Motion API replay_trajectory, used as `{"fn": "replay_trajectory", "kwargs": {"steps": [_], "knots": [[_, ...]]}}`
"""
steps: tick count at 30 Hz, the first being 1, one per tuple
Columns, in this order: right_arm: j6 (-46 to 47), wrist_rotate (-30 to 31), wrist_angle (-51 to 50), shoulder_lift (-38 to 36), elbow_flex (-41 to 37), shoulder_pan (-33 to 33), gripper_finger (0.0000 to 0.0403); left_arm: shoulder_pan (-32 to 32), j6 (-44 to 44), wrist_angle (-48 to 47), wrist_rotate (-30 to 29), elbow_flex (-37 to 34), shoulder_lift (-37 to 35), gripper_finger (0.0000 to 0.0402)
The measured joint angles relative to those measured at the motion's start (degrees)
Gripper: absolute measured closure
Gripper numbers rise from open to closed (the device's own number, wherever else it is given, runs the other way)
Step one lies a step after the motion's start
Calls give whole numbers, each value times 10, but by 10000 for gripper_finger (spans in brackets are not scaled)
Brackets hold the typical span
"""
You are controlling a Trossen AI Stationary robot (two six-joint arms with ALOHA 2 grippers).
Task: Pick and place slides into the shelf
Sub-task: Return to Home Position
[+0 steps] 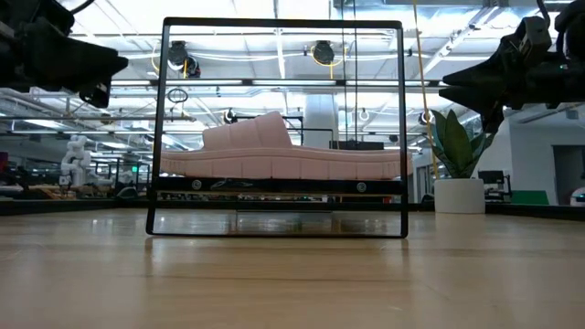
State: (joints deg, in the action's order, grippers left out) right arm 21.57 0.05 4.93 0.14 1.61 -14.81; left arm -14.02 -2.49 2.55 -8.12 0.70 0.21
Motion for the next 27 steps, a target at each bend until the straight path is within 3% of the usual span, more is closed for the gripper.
{"fn": "replay_trajectory", "kwargs": {"steps": [8, 16, 27], "knots": [[-11, 0, -13, 1, 0, 0, 284, 0, -28, 16, -1, -1, 1, 327], [15, -1, -13, 0, 0, 0, 284, 0, -151, 19, 0, -1, 1, 327], [17, -1, -13, 0, 0, 0, 284, 0, -153, 19, 0, -1, 1, 327]]}}
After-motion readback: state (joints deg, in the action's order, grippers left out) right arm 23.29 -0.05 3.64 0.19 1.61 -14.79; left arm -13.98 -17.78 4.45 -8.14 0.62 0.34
